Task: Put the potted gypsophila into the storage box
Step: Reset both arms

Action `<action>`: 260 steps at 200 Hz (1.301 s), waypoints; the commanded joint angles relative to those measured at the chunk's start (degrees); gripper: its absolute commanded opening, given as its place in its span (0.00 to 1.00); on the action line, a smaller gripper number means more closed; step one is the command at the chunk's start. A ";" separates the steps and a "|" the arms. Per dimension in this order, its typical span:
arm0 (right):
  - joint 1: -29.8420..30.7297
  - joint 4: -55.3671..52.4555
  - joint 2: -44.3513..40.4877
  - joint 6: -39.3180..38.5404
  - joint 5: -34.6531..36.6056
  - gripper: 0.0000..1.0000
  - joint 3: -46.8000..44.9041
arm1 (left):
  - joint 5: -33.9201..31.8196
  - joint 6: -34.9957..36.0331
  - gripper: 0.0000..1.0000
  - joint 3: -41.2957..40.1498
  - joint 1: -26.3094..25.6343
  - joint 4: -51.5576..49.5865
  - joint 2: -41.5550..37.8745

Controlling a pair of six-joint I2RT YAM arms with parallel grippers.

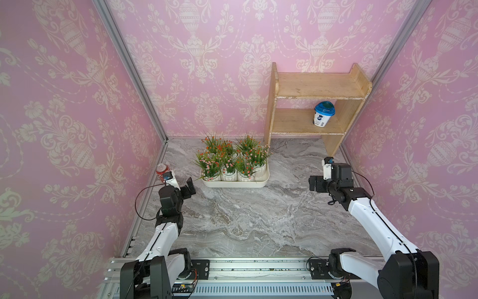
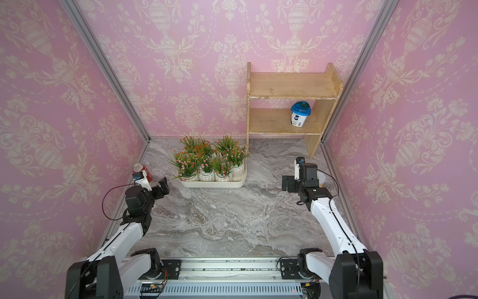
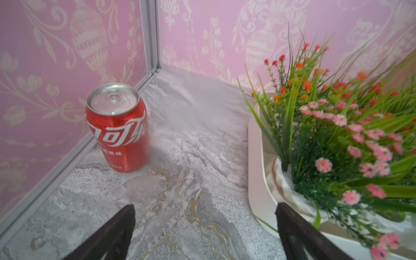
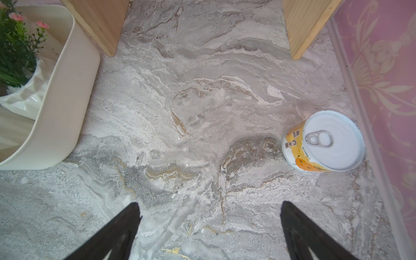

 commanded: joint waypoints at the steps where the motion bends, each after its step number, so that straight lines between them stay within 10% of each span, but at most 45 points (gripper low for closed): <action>1: -0.75 6.15 -2.54 -2.56 2.83 1.00 -3.05 | -0.72 0.04 0.99 -2.79 -1.88 15.03 5.54; 93: -3.23 21.14 -1.47 -1.92 -1.93 1.00 -9.46 | -3.30 4.86 0.99 -2.55 -3.56 44.32 34.92; 161: -3.33 35.85 7.44 0.95 -2.02 1.00 -14.30 | -0.64 9.05 0.99 4.85 -5.99 26.16 32.29; 260: -3.50 53.76 15.73 2.63 -2.30 1.00 -19.09 | -10.07 6.89 0.99 2.04 -6.69 32.42 32.65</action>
